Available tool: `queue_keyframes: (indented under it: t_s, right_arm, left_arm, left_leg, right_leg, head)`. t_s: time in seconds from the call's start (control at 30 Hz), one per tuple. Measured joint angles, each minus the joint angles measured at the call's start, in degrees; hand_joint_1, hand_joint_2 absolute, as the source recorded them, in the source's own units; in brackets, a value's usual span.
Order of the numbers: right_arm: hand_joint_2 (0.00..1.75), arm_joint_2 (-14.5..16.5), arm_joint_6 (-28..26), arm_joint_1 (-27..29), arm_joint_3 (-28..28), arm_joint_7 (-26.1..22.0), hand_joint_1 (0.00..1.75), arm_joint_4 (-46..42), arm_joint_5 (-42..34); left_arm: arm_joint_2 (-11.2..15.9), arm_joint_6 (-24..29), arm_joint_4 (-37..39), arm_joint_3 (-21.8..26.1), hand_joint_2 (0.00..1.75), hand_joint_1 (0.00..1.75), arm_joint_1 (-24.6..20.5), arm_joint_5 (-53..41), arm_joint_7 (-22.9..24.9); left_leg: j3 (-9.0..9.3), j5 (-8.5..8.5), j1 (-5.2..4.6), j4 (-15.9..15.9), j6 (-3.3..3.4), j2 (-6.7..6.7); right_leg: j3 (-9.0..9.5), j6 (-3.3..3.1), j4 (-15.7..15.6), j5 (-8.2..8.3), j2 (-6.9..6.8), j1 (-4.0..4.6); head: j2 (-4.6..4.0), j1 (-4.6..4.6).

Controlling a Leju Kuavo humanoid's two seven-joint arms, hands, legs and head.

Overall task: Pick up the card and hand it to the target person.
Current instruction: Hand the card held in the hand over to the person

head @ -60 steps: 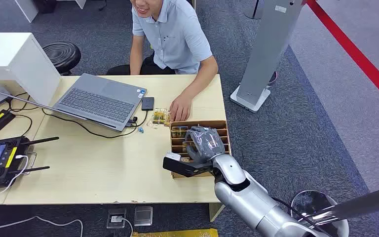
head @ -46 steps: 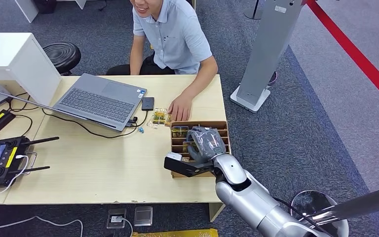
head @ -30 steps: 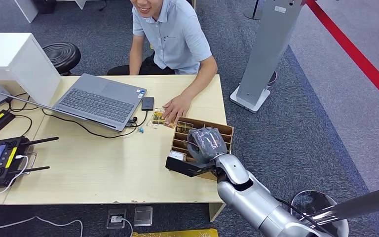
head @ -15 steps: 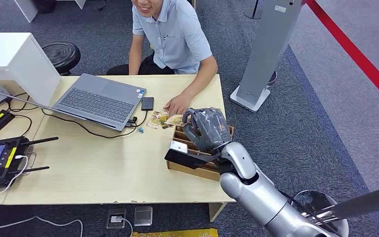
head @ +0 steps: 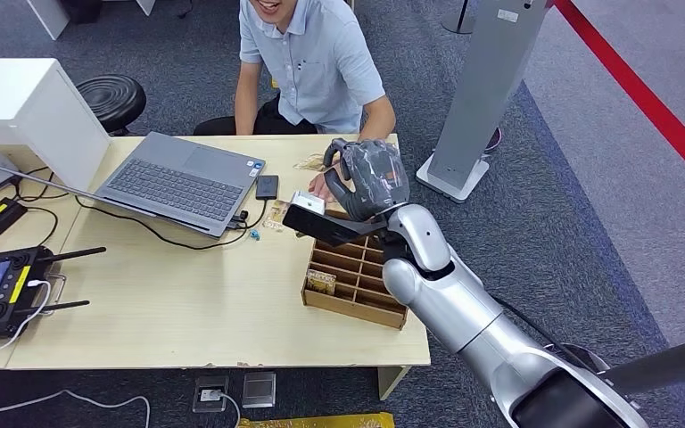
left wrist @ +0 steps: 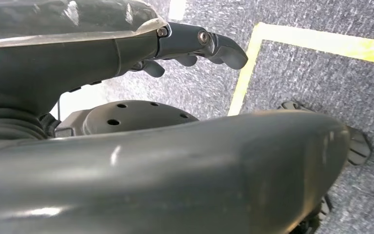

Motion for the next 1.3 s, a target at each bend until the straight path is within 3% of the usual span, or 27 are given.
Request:
queue_keyframes:
  t_s: [0.4,0.73,0.77,0.87,0.9,1.3]
  right_arm:
    - [1.75,4.7,0.5,-5.0,0.0,8.2,1.75,15.2,2.7]
    - [1.75,6.9,0.5,-6.5,-0.1,8.2,1.73,20.4,4.3]
    - [1.75,7.1,0.4,-6.6,-0.1,7.8,1.51,20.7,4.3]
    - [1.75,7.6,0.3,-7.2,-0.1,7.2,0.21,21.7,4.5]
    - [1.75,7.9,0.4,-7.4,-0.1,6.9,0.0,22.1,4.5]
    - [1.75,9.1,6.6,-7.7,-0.1,-1.3,0.0,23.6,0.7]
  left_arm:
    - [-1.2,1.4,0.0,-3.1,0.0,0.0,-0.1,-0.3,2.5]
    - [-3.1,2.3,0.0,-4.1,0.0,0.0,-0.2,-0.2,3.8]
    - [-3.2,2.3,0.1,-4.1,0.0,0.0,-0.2,-0.2,3.8]
    - [-3.6,2.4,0.2,-4.2,0.0,0.0,-0.2,-0.3,3.7]
    - [-3.7,2.4,0.2,-4.2,0.0,0.0,-0.2,-0.4,3.7]
    - [-4.4,2.4,0.8,-4.2,0.0,0.0,-0.2,-2.0,3.6]
  left_leg:
    - [-0.05,0.0,0.0,0.0,0.0,-0.02]
    - [-0.05,0.0,0.0,0.0,0.0,-0.01]
    - [-0.05,0.0,0.0,0.0,0.0,-0.01]
    - [-0.05,0.0,0.0,0.0,0.0,-0.01]
    - [-0.04,0.0,0.0,0.0,0.0,-0.01]
    - [-0.03,0.0,0.0,0.0,0.0,-0.01]
  right_leg:
    - [-0.06,0.0,0.0,0.0,-0.02,0.0]
    - [-0.06,0.0,0.0,0.0,-0.01,0.0]
    - [-0.06,0.0,0.0,0.0,-0.01,0.0]
    - [-0.06,0.0,0.0,0.0,-0.01,0.0]
    - [-0.06,0.0,0.0,0.0,-0.01,0.0]
    - [-0.06,0.0,0.0,0.0,-0.01,0.0]
  head:
    - [0.0,0.0]
    - [0.0,-0.01]
    - [0.0,-0.01]
    - [0.0,-0.01]
    - [0.0,-0.01]
    - [0.0,0.02]
